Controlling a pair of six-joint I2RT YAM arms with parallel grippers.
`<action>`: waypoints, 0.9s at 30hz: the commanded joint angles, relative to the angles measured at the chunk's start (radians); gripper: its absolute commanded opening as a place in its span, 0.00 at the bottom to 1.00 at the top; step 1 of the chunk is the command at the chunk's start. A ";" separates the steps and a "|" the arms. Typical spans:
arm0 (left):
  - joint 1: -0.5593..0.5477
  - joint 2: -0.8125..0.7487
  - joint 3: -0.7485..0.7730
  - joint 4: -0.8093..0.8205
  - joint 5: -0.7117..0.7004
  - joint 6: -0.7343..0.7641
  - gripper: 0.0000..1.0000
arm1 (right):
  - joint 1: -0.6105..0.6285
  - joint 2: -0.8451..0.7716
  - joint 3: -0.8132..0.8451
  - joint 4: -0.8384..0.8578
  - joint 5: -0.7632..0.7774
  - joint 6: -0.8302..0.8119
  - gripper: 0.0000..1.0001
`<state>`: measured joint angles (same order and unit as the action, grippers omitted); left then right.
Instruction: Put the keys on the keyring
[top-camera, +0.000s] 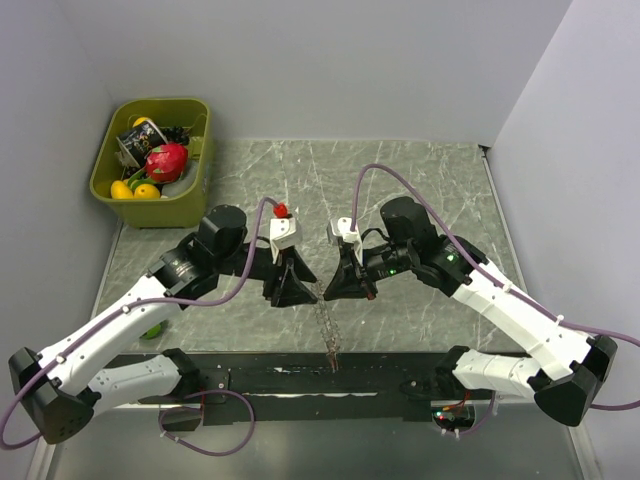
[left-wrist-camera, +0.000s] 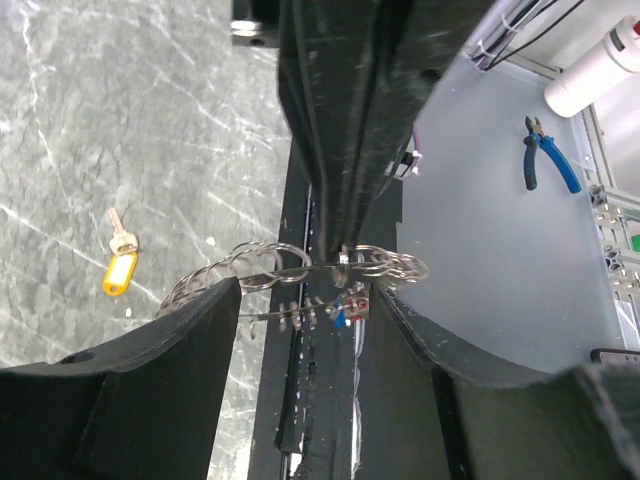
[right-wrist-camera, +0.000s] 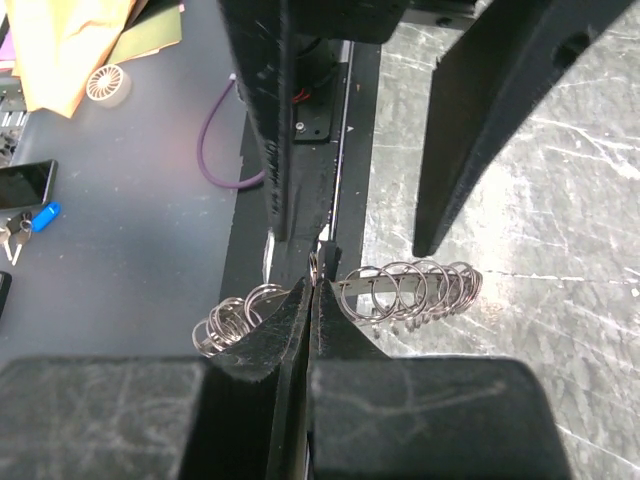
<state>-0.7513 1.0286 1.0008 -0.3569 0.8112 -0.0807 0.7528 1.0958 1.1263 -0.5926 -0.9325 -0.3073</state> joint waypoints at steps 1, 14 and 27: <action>-0.005 -0.036 0.012 0.036 0.039 0.015 0.60 | 0.000 -0.031 0.013 0.060 -0.008 0.008 0.00; -0.014 0.031 0.021 0.062 0.025 -0.016 0.54 | 0.002 -0.024 0.017 0.074 -0.011 0.020 0.00; -0.040 0.071 0.036 0.045 -0.009 -0.011 0.09 | 0.002 -0.028 0.015 0.071 -0.012 0.019 0.00</action>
<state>-0.7849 1.0756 1.0039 -0.3264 0.8215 -0.0940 0.7521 1.0958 1.1252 -0.5850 -0.9009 -0.2932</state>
